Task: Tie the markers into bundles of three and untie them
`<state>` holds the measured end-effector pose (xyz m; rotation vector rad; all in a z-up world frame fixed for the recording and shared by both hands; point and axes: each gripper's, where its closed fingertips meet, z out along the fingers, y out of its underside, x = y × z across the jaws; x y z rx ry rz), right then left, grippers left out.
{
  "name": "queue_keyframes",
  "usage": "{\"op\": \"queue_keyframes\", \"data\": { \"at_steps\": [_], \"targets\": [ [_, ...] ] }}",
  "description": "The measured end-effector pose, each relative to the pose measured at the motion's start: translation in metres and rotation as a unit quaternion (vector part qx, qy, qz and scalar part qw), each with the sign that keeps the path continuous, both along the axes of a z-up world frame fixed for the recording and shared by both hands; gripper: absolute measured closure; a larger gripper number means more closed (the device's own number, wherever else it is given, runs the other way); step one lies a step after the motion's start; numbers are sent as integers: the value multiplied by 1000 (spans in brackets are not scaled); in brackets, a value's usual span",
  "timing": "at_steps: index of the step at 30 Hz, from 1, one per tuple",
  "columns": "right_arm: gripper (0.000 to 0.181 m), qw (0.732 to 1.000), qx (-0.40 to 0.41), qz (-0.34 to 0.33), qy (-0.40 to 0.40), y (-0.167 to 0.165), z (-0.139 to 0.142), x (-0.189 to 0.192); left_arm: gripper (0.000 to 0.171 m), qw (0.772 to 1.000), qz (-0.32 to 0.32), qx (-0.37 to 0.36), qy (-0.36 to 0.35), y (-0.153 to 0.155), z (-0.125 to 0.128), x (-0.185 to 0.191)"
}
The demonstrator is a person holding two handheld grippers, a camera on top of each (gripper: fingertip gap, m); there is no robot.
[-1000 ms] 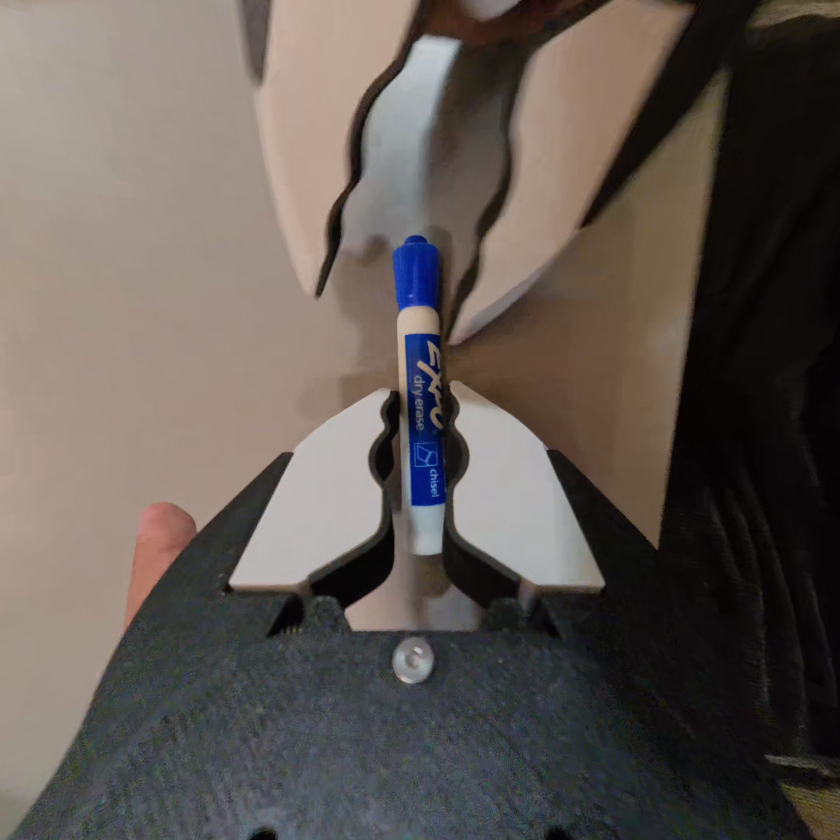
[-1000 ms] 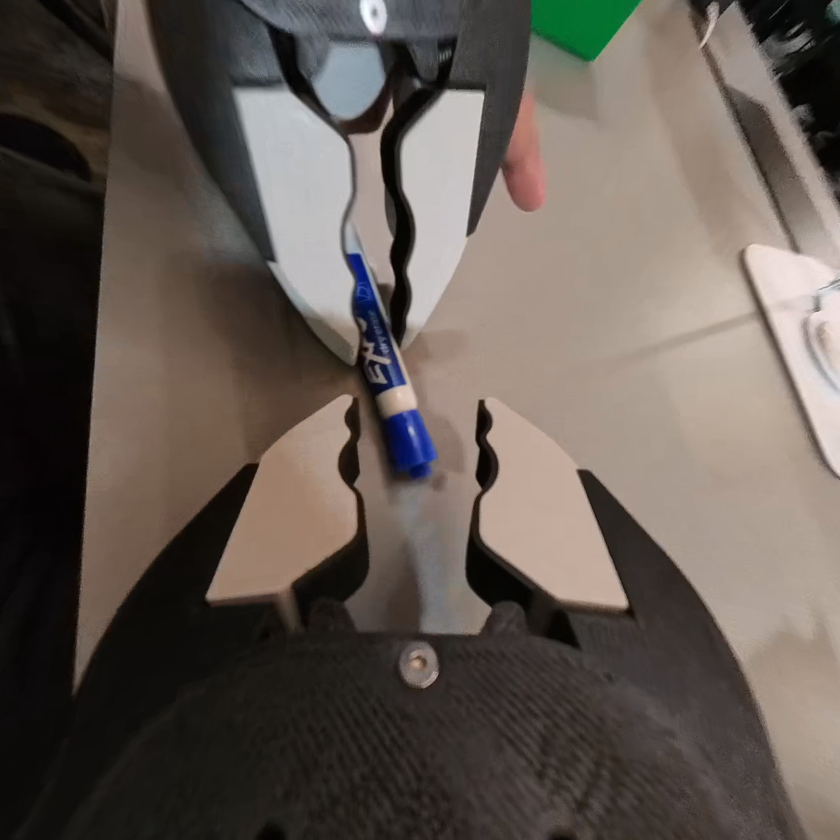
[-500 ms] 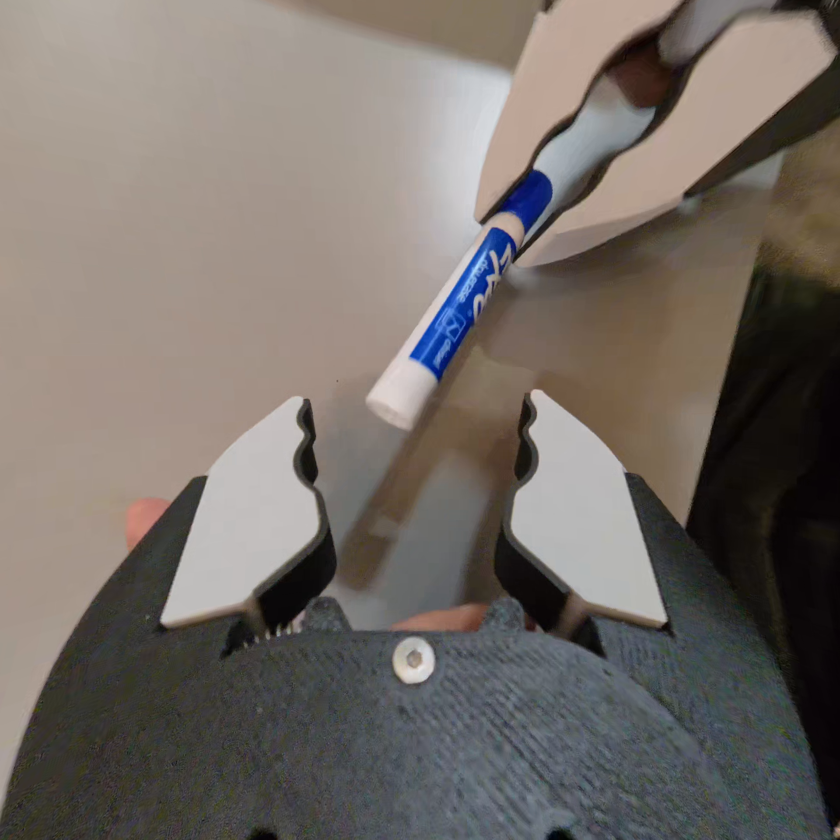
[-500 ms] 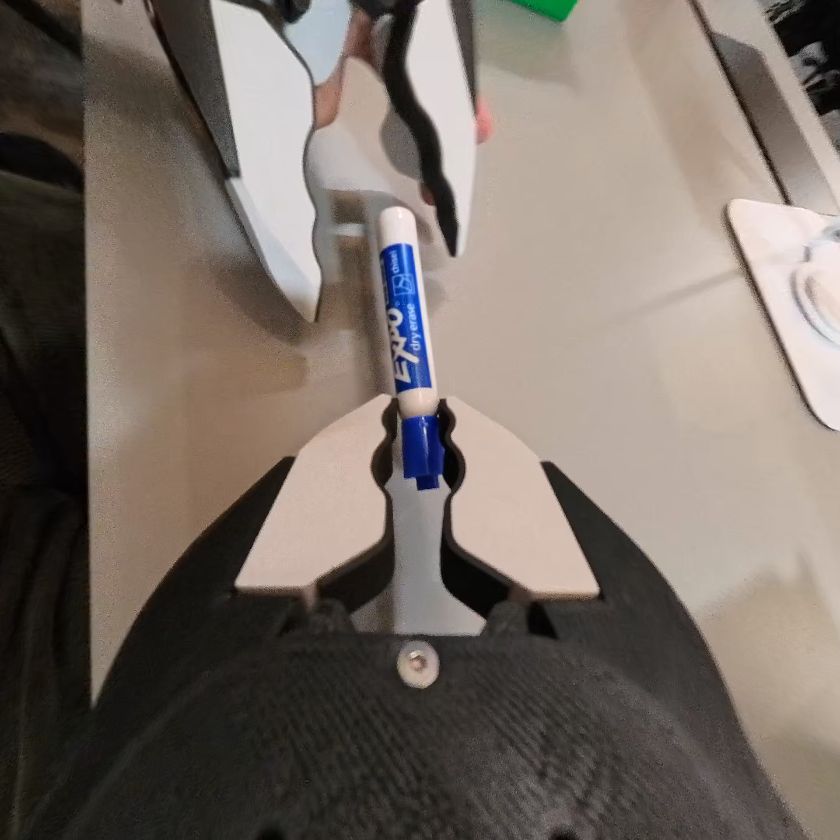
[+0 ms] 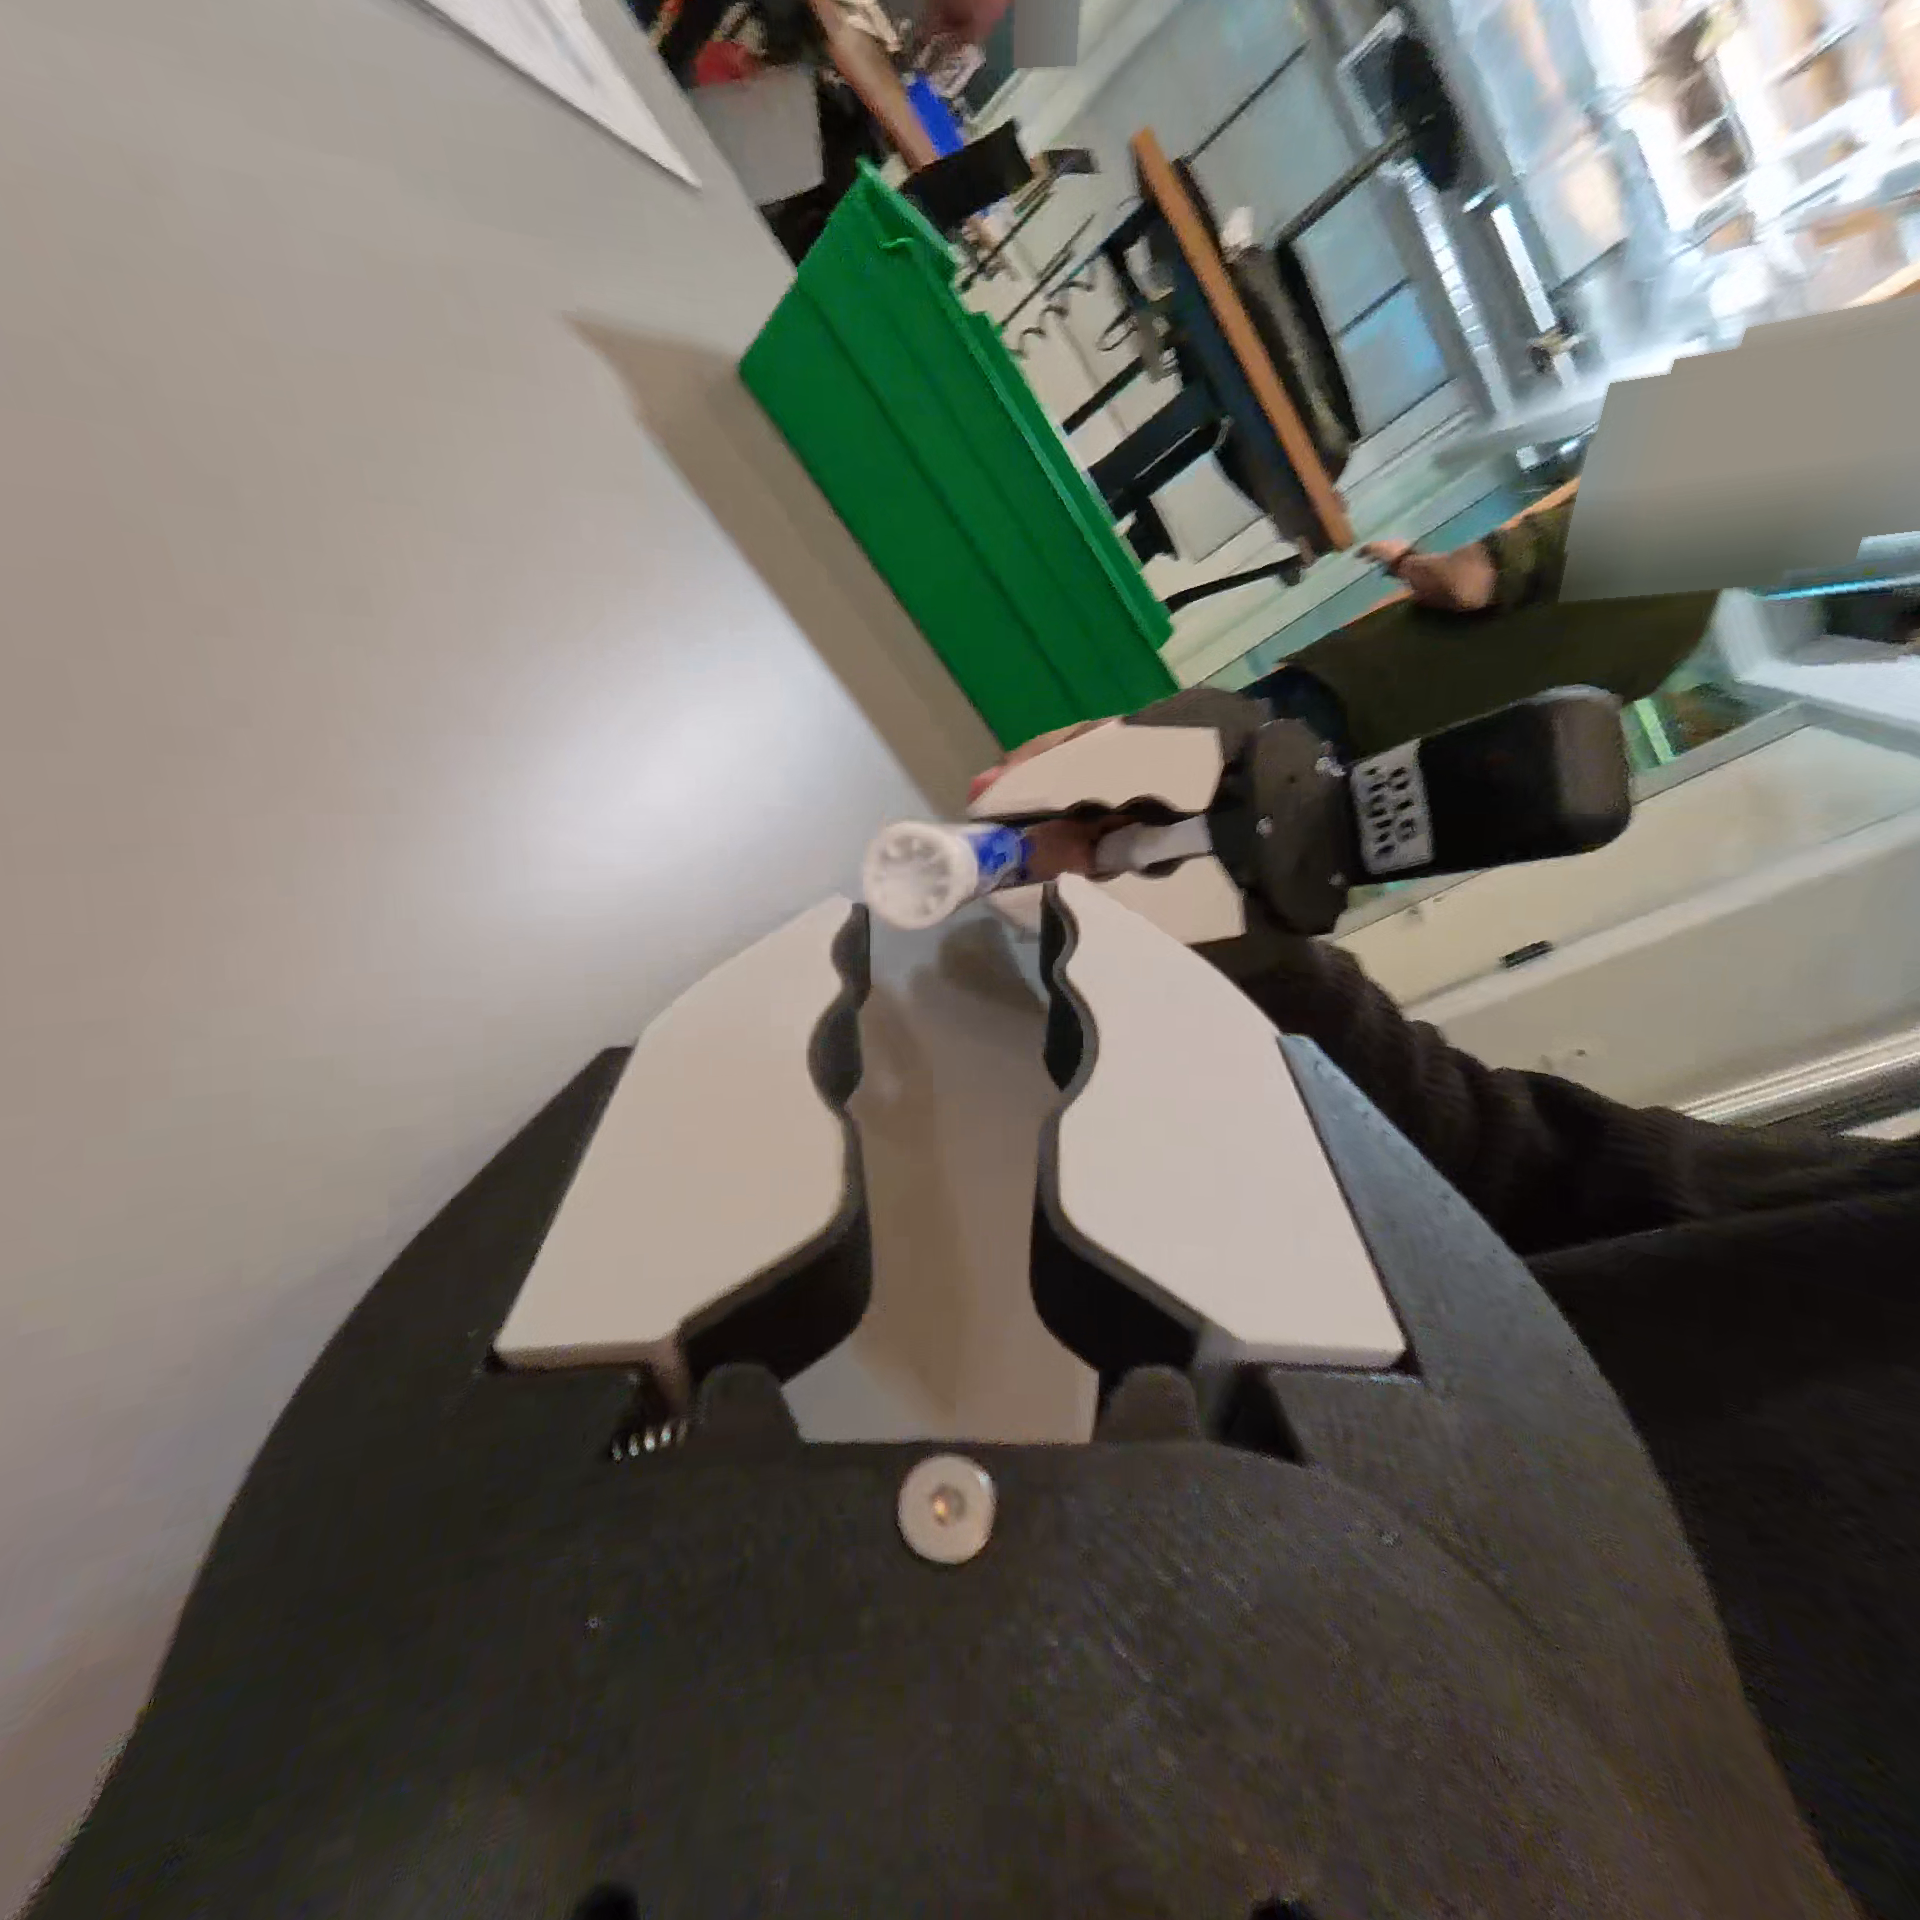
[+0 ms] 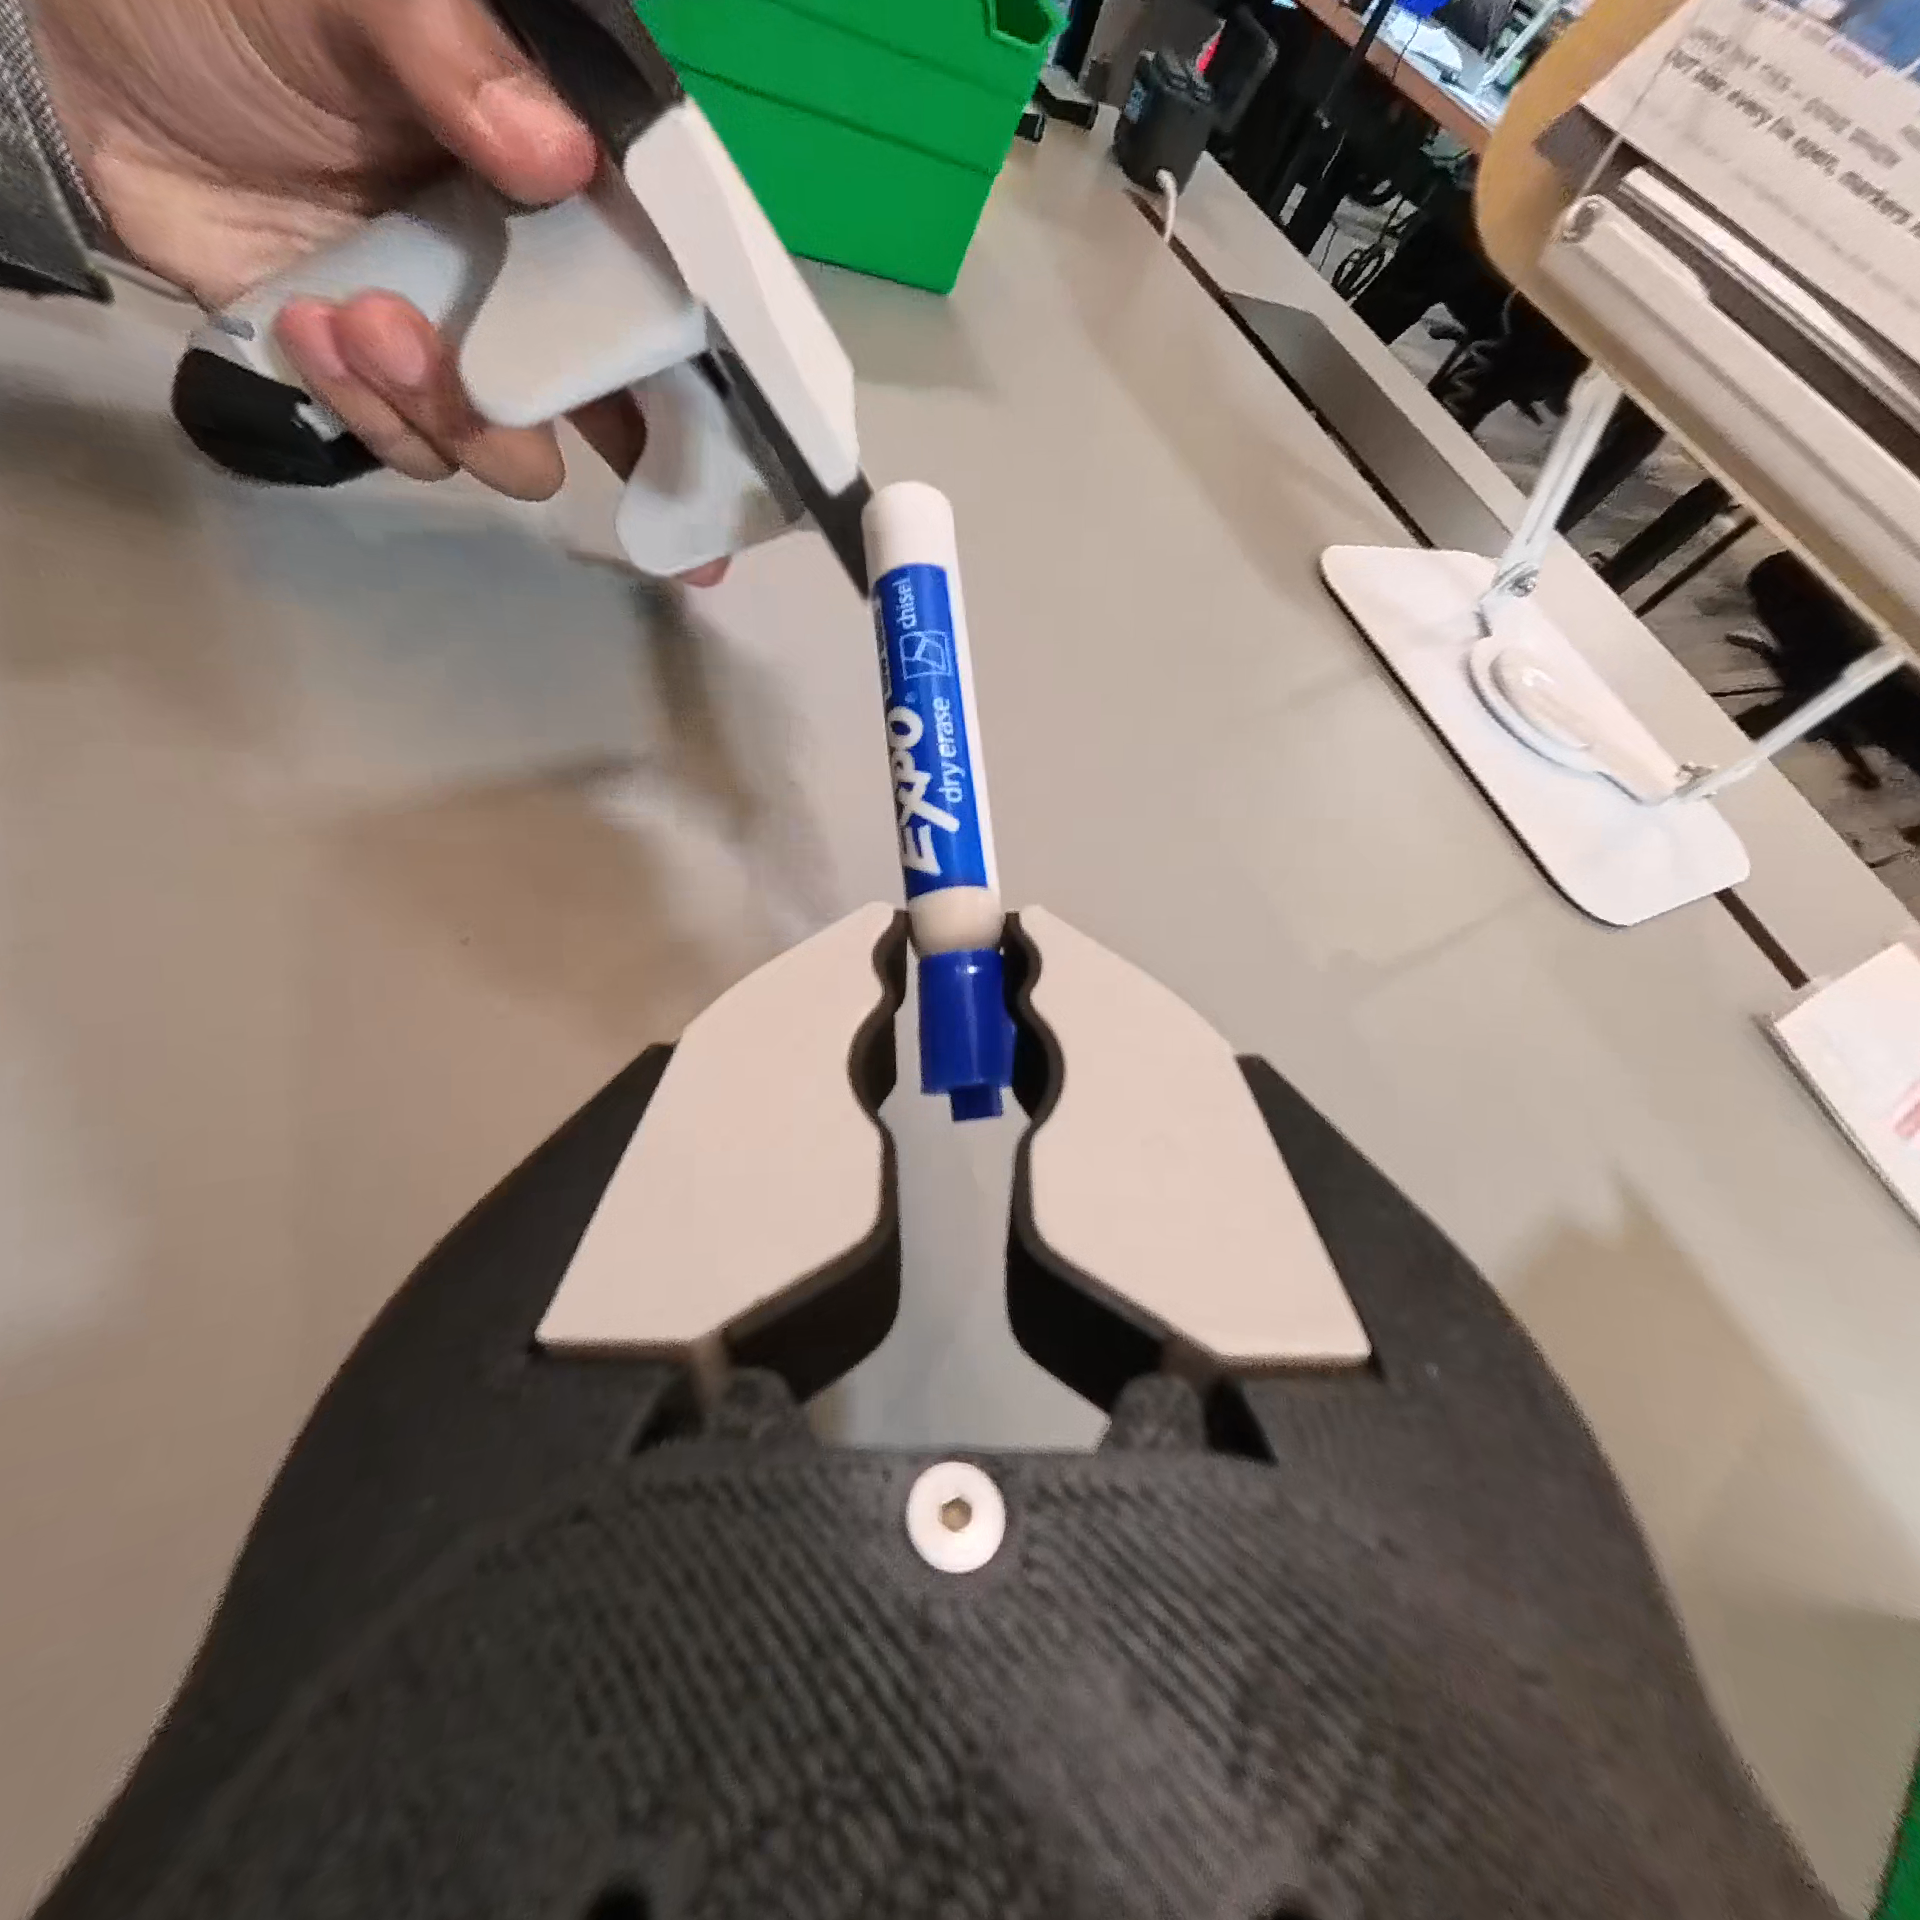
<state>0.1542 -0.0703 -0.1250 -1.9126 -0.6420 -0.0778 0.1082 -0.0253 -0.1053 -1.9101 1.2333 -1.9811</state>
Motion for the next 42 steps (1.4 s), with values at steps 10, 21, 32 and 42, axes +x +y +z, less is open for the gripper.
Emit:
{"op": "queue_keyframes", "data": {
  "at_steps": [10,21,32,42],
  "targets": [
    [164,999,-28,42,-7,-5,-15,-12,149,998,-50,-13,42,-24,-16,3],
    [147,1000,-22,19,-10,-1,-21,-8,148,998,-42,-29,46,-20,-16,4],
    [141,998,-55,15,-23,0,-31,-14,149,998,-40,-17,38,-43,-11,12],
    [151,995,-78,6,-60,-3,-34,-14,149,999,-33,-4,39,-51,-13,17]
  ]
}}
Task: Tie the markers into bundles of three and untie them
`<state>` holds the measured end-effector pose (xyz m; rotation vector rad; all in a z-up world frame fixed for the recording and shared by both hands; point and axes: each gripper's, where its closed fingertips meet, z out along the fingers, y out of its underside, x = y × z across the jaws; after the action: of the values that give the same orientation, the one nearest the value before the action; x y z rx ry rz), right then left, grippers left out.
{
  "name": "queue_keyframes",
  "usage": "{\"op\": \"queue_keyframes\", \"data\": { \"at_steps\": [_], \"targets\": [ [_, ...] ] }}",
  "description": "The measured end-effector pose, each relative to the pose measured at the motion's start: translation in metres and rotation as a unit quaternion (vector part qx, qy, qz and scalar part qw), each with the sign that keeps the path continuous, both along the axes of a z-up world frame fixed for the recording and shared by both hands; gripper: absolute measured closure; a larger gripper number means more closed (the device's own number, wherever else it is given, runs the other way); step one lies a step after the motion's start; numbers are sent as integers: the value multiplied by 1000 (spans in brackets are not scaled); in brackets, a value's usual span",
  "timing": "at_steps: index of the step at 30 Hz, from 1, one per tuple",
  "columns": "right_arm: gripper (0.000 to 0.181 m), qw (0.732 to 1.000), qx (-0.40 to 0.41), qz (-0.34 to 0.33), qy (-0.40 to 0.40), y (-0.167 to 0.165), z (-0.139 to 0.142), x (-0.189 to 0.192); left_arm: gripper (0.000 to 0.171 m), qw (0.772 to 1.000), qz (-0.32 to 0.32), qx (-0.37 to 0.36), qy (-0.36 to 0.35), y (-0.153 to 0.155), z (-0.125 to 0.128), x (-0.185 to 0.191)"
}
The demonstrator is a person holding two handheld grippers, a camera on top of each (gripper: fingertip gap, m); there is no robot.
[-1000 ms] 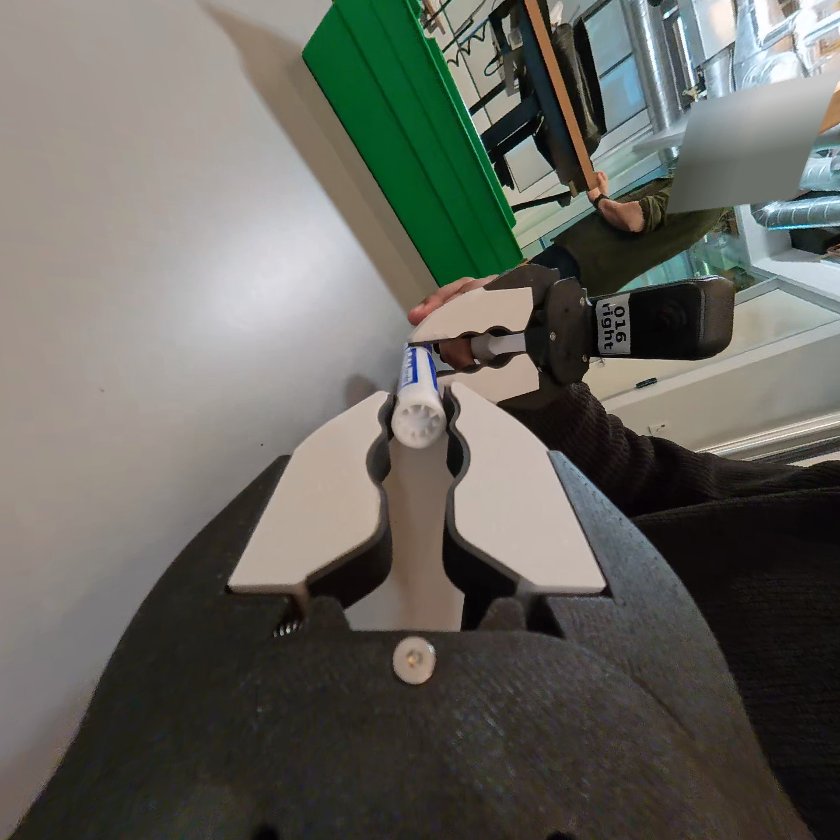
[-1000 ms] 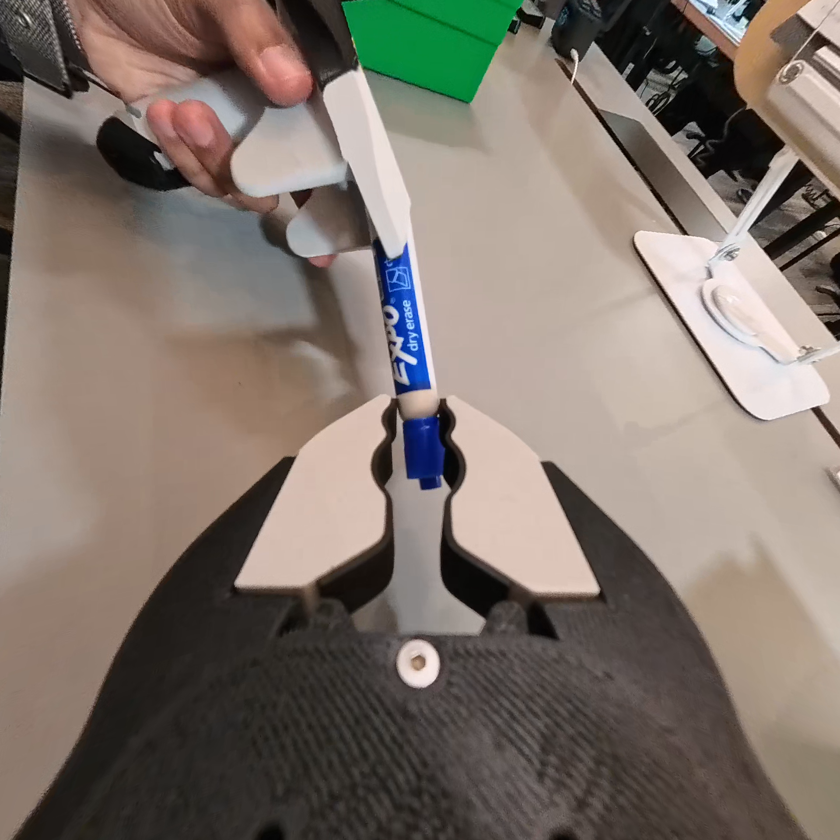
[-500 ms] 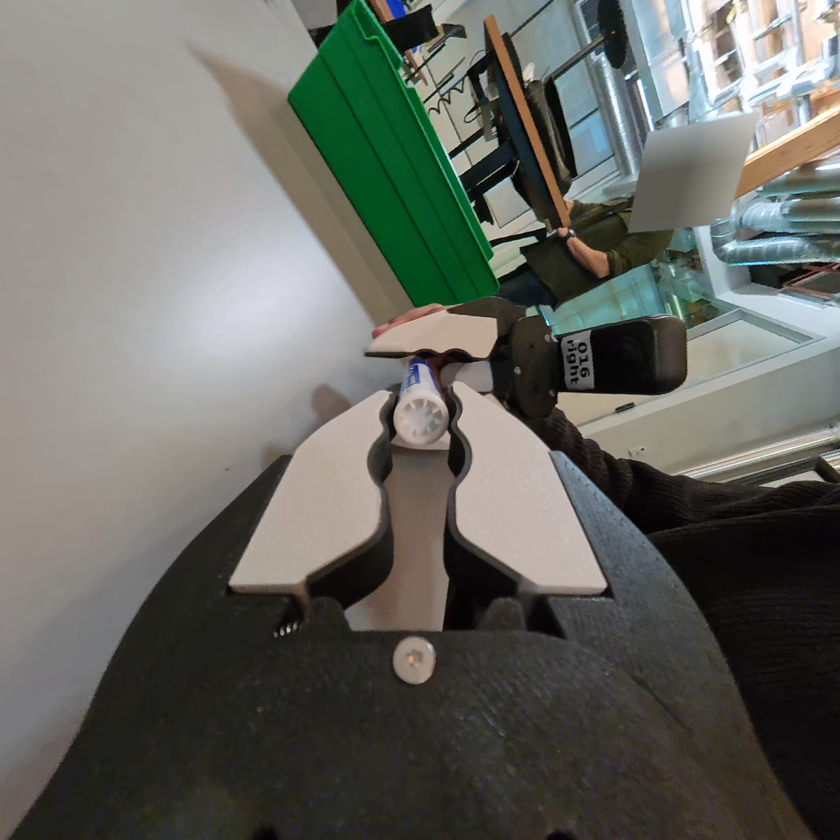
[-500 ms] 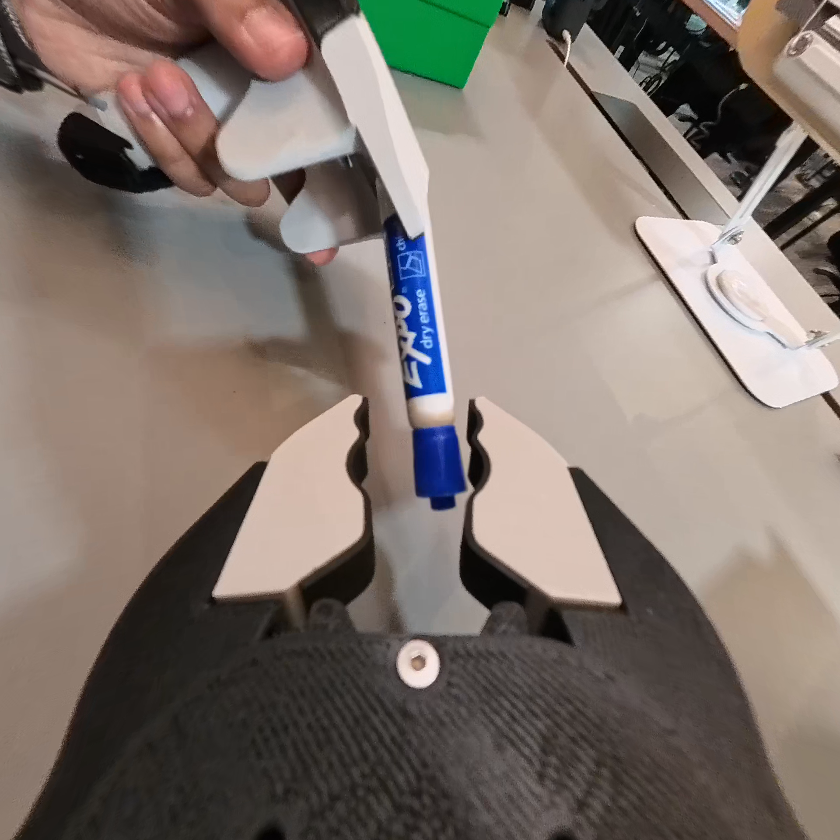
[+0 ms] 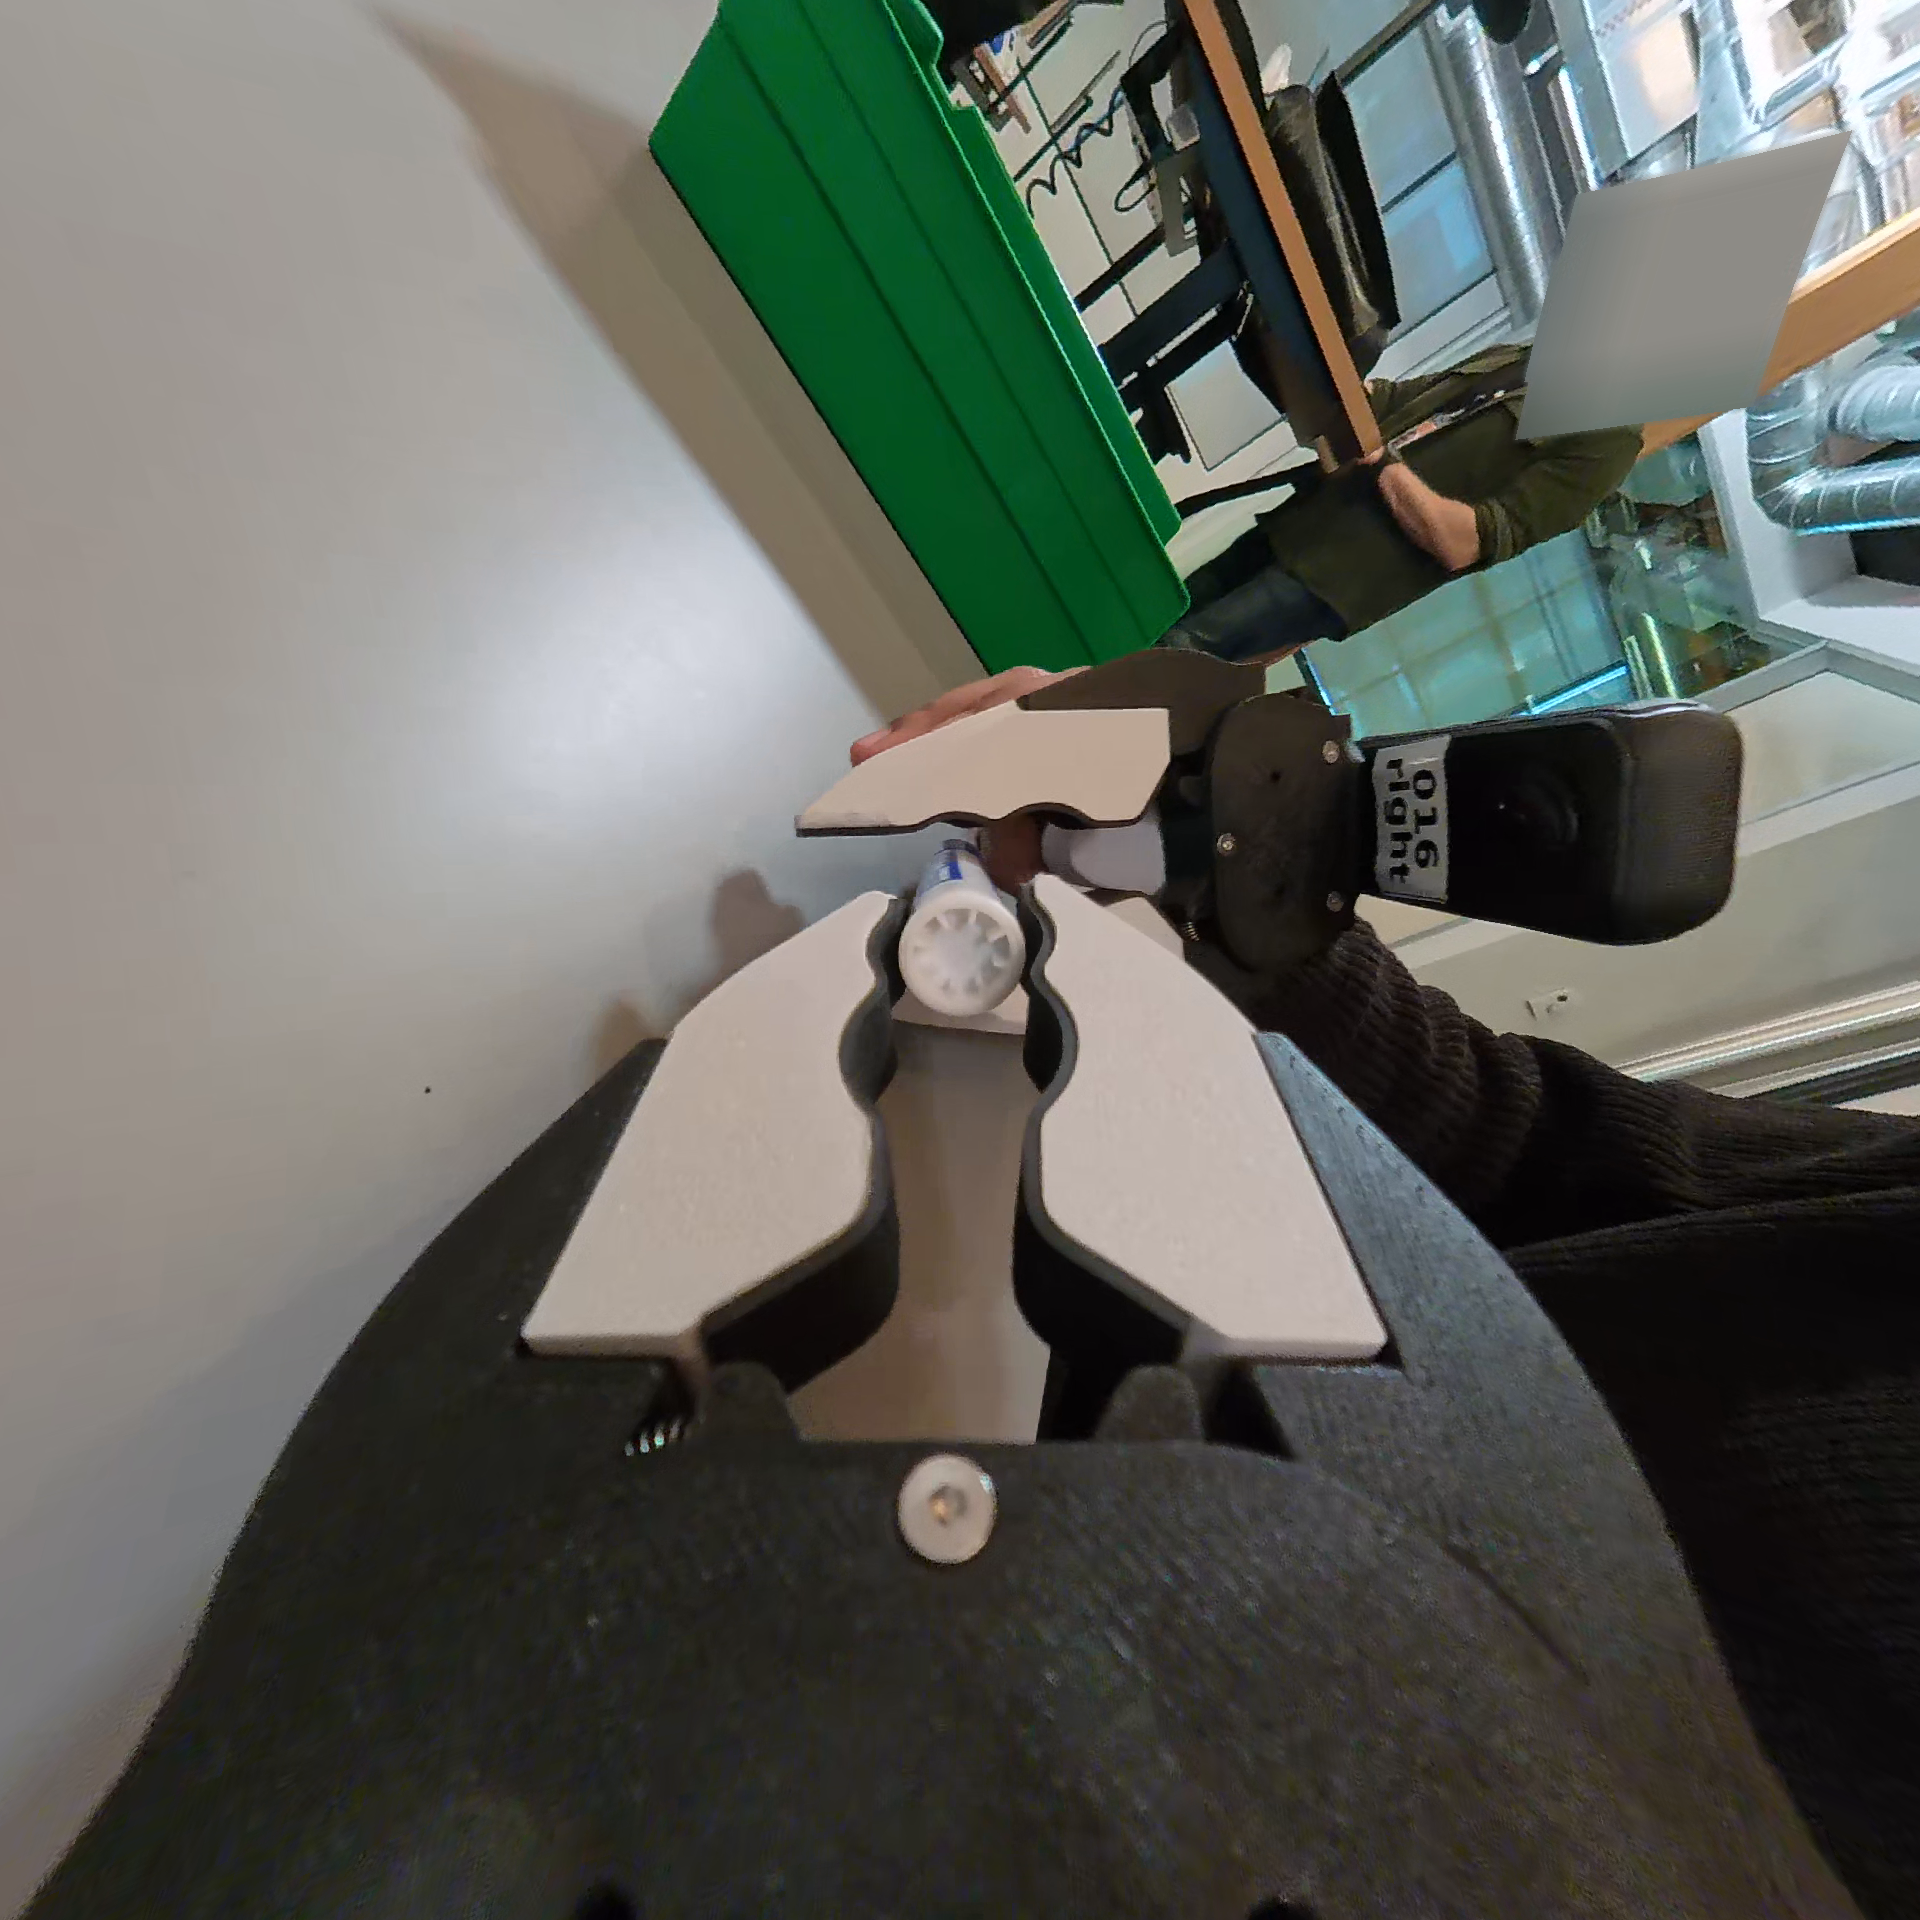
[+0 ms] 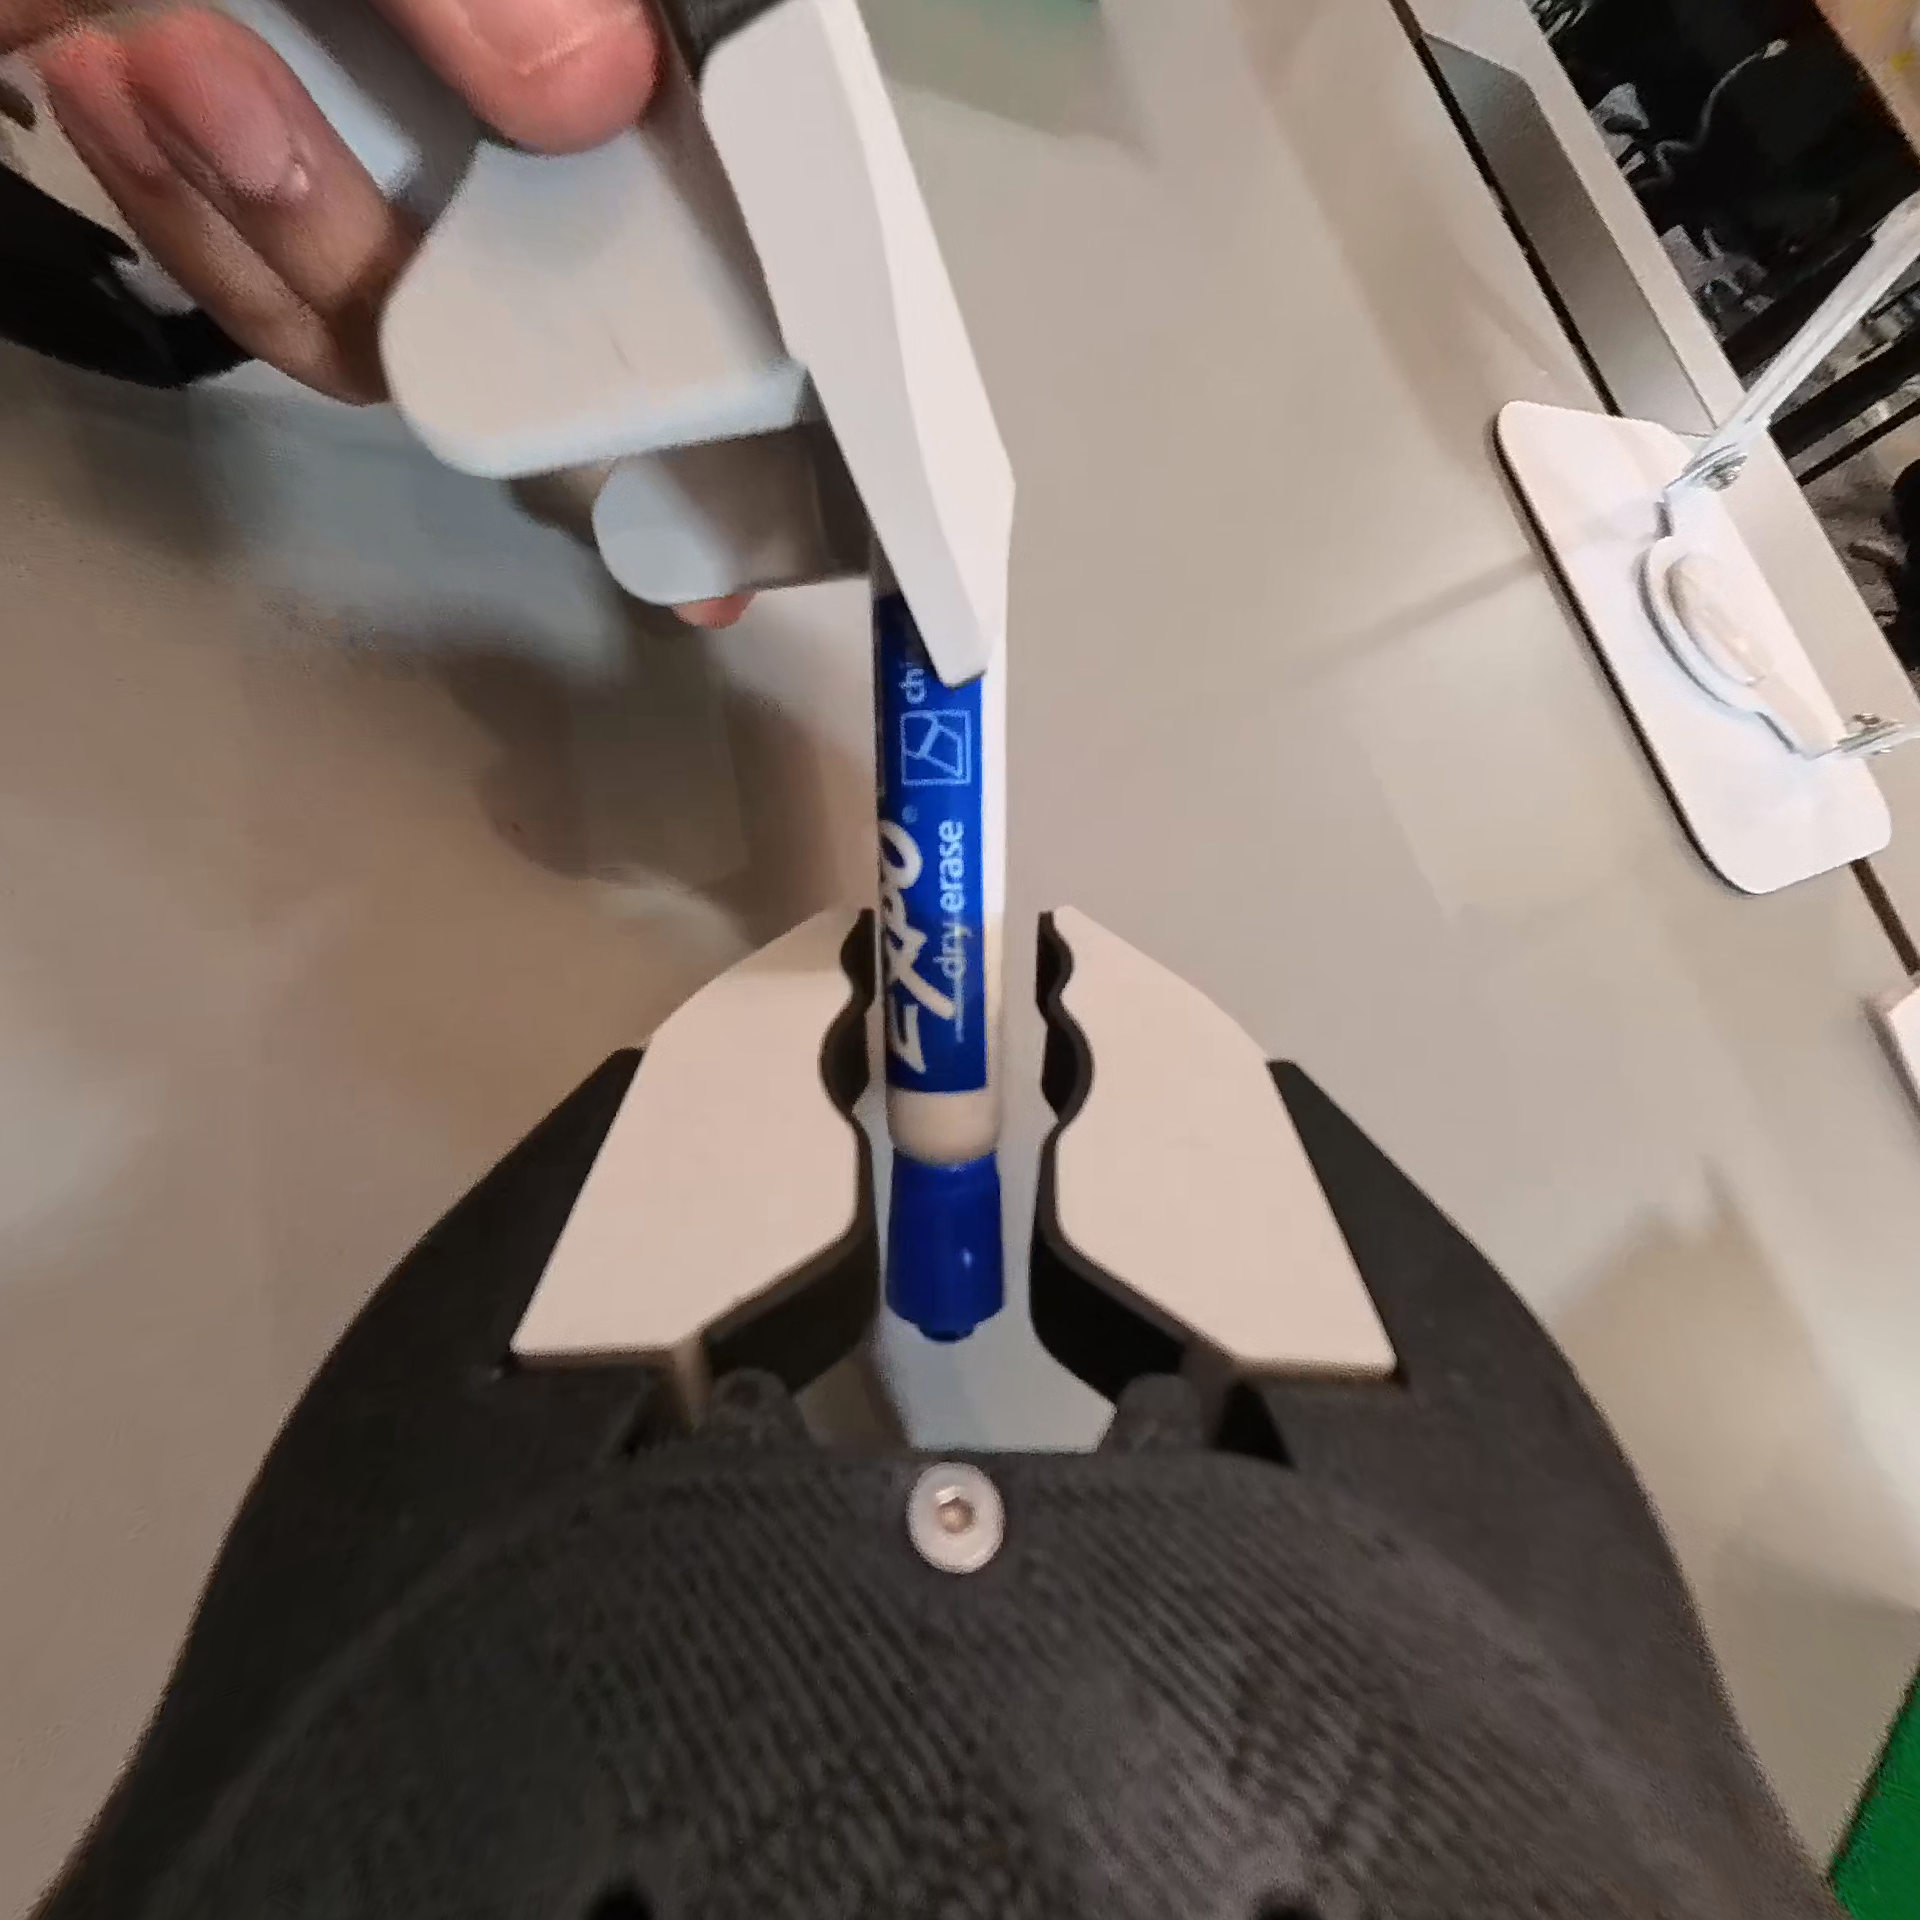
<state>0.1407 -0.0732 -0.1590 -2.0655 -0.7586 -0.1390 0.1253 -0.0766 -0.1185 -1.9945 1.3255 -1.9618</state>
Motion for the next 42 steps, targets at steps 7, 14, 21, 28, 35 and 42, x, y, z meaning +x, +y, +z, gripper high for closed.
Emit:
{"op": "queue_keyframes", "data": {
  "at_steps": [7,14,21,28,35,42],
  "targets": [
    [155,1000,-17,-14,-16,1,-1,0,149,1000,3,-1,0,4,-1,-5],
    [164,999,-21,-16,-45,3,-5,-6,148,1000,12,7,-4,9,0,-5],
    [167,998,-25,-29,-46,2,-4,0,149,1000,4,6,-1,4,-1,-4],
    [167,997,-71,-10,-28,-4,-8,-5,146,1000,-6,6,-4,2,-2,-5],
    [167,991,-135,18,1,-18,-10,-9,110,1000,-17,13,6,-1,-5,-7],
    [167,966,-256,6,-21,-50,-26,7,111,1000,-19,11,-4,8,-4,-9]
  ]
}}
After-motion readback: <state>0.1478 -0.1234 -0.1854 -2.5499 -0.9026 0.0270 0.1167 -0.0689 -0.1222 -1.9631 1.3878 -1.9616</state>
